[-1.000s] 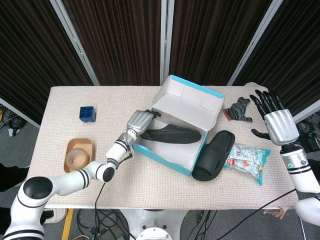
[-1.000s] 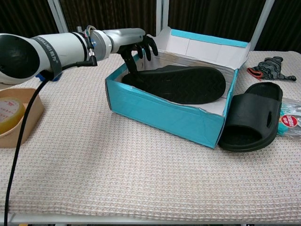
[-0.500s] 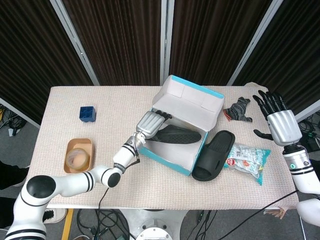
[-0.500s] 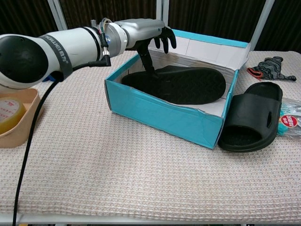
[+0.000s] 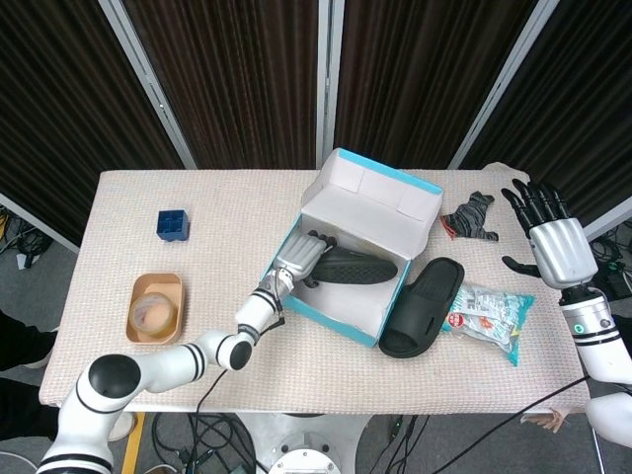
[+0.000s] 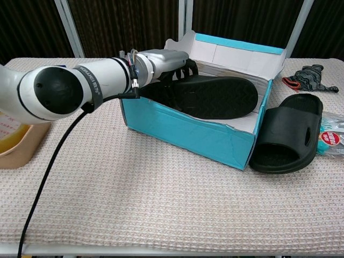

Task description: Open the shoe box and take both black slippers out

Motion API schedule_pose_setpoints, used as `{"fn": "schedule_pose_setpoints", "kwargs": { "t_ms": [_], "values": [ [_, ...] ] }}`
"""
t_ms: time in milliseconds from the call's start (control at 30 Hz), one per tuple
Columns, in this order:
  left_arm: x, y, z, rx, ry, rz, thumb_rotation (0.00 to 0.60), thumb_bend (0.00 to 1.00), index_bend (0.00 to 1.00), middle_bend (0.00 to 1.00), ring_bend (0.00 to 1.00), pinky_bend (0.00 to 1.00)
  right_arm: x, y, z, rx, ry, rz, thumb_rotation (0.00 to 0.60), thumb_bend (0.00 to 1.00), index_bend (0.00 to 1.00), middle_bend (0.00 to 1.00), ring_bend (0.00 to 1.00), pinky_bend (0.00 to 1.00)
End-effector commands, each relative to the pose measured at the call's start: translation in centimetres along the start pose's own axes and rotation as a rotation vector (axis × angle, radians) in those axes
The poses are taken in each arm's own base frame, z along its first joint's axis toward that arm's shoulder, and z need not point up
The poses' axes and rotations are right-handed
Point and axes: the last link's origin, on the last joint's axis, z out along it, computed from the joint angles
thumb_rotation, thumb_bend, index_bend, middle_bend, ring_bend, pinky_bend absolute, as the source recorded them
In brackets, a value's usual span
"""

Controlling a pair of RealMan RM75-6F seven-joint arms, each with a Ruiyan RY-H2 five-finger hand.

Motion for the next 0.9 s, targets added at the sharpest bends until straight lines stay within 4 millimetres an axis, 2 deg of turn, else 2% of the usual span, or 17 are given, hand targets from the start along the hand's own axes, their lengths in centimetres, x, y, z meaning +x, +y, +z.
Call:
{"fn": "schedule_pose_setpoints", "kwargs": {
  "t_ms": [33, 100, 167, 333, 533, 700, 800, 900],
  "values": [
    [-0.5, 0.3, 0.0, -0.007, 0.028, -0.067, 0.600, 0.20, 0.35, 0.43, 0.40, 0.64, 0.0, 0.1, 0.0, -0.004, -0.001, -0.002, 0.600, 0.00, 0.00, 0.00, 0.00, 0.00],
    [-0.5, 0.4, -0.1, -0.021, 0.057, -0.121, 0.600, 0.27, 0.44, 0.54, 0.52, 0.73, 0.0, 0.0, 0.0, -0.003, -0.001, 0.000, 0.600, 0.00, 0.00, 0.00, 0.00, 0.00],
    [-0.5, 0.4, -0.2, -0.032, 0.078, -0.163, 0.600, 0.31, 0.51, 0.60, 0.58, 0.79, 0.0, 0.0, 0.0, -0.001, 0.002, -0.001, 0.600, 0.00, 0.00, 0.00, 0.00, 0.00],
    [-0.2, -0.6, -0.7, -0.054, 0.121, -0.286, 0.600, 0.38, 0.63, 0.69, 0.69, 0.86, 0.2, -0.1, 0.0, 0.003, 0.006, 0.001, 0.600, 0.00, 0.00, 0.00, 0.00, 0.00],
    [1.5, -3.0, -2.7, -0.078, 0.179, -0.340, 0.600, 0.39, 0.64, 0.71, 0.70, 0.88, 0.3, -0.2, -0.1, 0.010, 0.009, 0.011, 0.600, 0.00, 0.00, 0.00, 0.00, 0.00],
    [4.7, -5.4, -5.9, -0.076, 0.274, -0.371, 0.600, 0.39, 0.64, 0.70, 0.70, 0.88, 0.5, -0.6, -0.1, 0.023, 0.017, 0.016, 0.600, 0.00, 0.00, 0.00, 0.00, 0.00],
    [6.3, -8.2, -8.1, -0.026, 0.326, -0.365, 0.600, 0.39, 0.64, 0.69, 0.70, 0.88, 0.6, -0.8, -0.2, 0.032, 0.025, 0.026, 0.600, 0.00, 0.00, 0.00, 0.00, 0.00],
    [6.8, -11.1, -10.3, 0.051, 0.372, -0.385, 0.600, 0.39, 0.63, 0.68, 0.69, 0.87, 0.6, -0.9, -0.4, 0.037, 0.025, 0.028, 0.600, 0.00, 0.00, 0.00, 0.00, 0.00]
  ]
}}
